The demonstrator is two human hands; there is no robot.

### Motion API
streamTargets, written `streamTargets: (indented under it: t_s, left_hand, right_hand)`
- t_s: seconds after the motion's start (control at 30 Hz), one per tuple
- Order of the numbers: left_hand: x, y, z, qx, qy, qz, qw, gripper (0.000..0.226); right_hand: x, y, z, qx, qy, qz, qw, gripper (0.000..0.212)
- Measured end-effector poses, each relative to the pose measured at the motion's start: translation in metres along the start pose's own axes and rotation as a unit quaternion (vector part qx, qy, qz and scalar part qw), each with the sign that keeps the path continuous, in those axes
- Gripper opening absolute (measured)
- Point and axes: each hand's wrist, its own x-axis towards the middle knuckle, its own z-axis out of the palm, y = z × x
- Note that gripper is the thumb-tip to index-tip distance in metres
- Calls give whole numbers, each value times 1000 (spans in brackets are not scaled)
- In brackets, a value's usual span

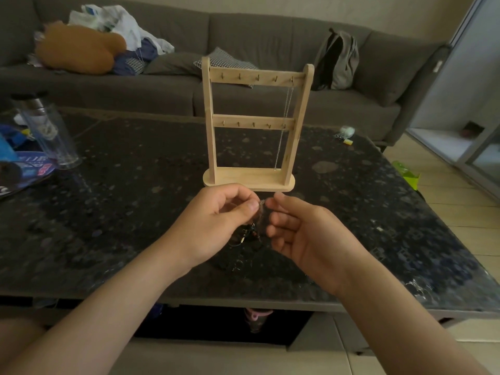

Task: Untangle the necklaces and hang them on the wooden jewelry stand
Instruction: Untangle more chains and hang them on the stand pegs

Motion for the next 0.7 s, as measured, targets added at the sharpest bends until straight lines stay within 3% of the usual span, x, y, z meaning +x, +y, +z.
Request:
streamTargets:
  t_s: [0.1,0.2,0.3,0.43,0.7]
  left_hand:
    - [0,1,0,7,3,0,1000,17]
    - [0,1,0,34,5,17,999,15]
    - [-1,1,1,100,6,40,994,13]
    - [-1,-2,4,154,23,38,987,10]
    - [1,-3,7,168,61,49,983,11]
  right_hand:
    - [0,2,-2,-76,17,-54,995,15]
    - [-2,5,-2,-221,66,-171,958,5]
    - [-1,9,1,-264,97,-257,925,16]
    - [2,13,-1,-343,112,-271,892,25]
    - [3,18,0,-353,91,-271,891,31]
